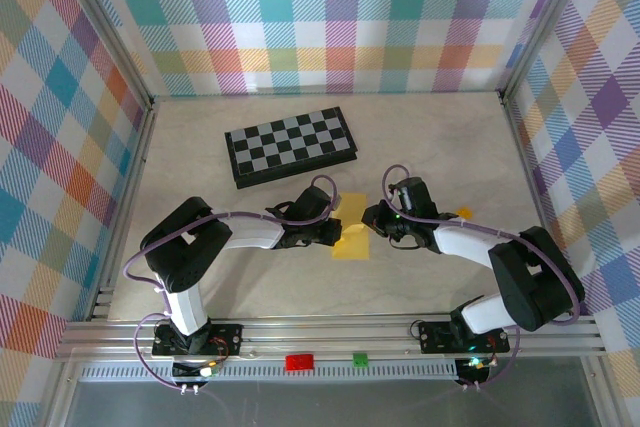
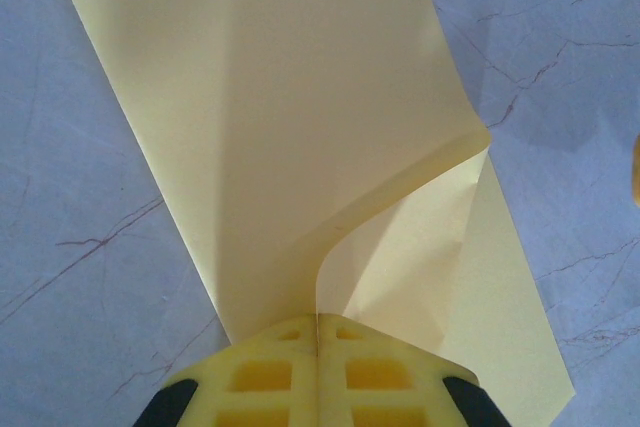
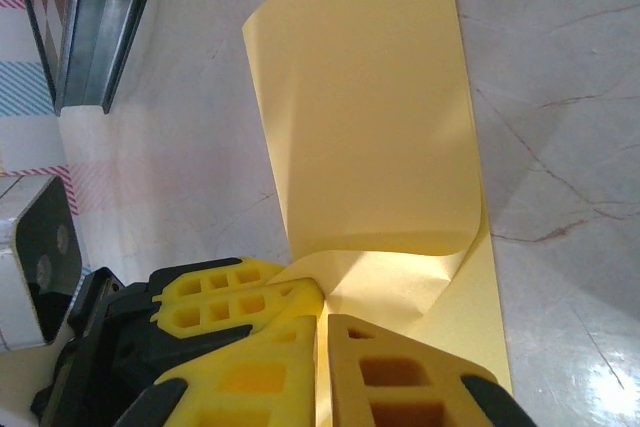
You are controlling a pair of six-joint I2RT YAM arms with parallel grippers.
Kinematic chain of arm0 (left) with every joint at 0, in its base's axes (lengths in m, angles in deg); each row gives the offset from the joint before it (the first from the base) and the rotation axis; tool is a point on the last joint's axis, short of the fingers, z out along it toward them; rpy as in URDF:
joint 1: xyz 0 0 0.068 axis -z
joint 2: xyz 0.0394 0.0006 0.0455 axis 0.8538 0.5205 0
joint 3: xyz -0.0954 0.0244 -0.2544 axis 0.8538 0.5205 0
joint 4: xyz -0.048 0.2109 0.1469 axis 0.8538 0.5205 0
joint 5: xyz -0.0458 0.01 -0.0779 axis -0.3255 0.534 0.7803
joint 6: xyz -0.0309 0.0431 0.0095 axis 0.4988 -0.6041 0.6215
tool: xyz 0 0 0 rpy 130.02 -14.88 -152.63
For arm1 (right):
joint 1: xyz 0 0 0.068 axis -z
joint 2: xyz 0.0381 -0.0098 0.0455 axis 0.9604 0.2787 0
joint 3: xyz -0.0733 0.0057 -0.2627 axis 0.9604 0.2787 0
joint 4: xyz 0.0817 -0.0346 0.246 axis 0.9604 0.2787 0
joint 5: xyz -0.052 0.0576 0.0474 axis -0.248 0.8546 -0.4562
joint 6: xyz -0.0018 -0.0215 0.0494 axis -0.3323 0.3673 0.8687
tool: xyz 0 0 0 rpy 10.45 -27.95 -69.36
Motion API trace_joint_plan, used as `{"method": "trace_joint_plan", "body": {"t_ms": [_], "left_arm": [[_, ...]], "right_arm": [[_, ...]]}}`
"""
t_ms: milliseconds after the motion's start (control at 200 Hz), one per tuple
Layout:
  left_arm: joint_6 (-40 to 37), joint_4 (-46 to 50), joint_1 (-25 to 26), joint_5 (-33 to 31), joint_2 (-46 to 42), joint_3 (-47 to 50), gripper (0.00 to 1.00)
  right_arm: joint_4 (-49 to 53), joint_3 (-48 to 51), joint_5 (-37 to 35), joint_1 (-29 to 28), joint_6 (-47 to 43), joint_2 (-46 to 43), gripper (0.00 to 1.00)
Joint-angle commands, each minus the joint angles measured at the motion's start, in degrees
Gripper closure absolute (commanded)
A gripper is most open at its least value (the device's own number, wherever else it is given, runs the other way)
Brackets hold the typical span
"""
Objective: Fold a paper plane with a square sheet of paper (pick it up from the middle)
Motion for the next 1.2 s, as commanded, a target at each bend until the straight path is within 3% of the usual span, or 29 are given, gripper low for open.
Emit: {"method": "trace_joint_plan", "body": {"t_ms": [0,530,850,1195], "left_arm": [[-0.66,4.81,-0.13,-1.14,2.06,0.56,1.00],[-0.56,4.62,-0.22,-1.04,1.94,0.94,1.00],[-0.99,5.15,-0.14,-1.22,1.82,0.80,1.00],[-0.90,5.01,-0.18,-1.19,1.68,0.97,1.00]], "right_arm": [[-1.77,0.66,1.16,-0.85,0.51,0.34,0.87],[-3.77,0.09,-2.83,-1.89,1.54,10.23,0.91],[-0.84,-2.15,-2.43,-1.58,-0.21,6.17,0.91],[-3.82,-1.22,-2.84,0.51,1.11,13.28,0.91]]}}
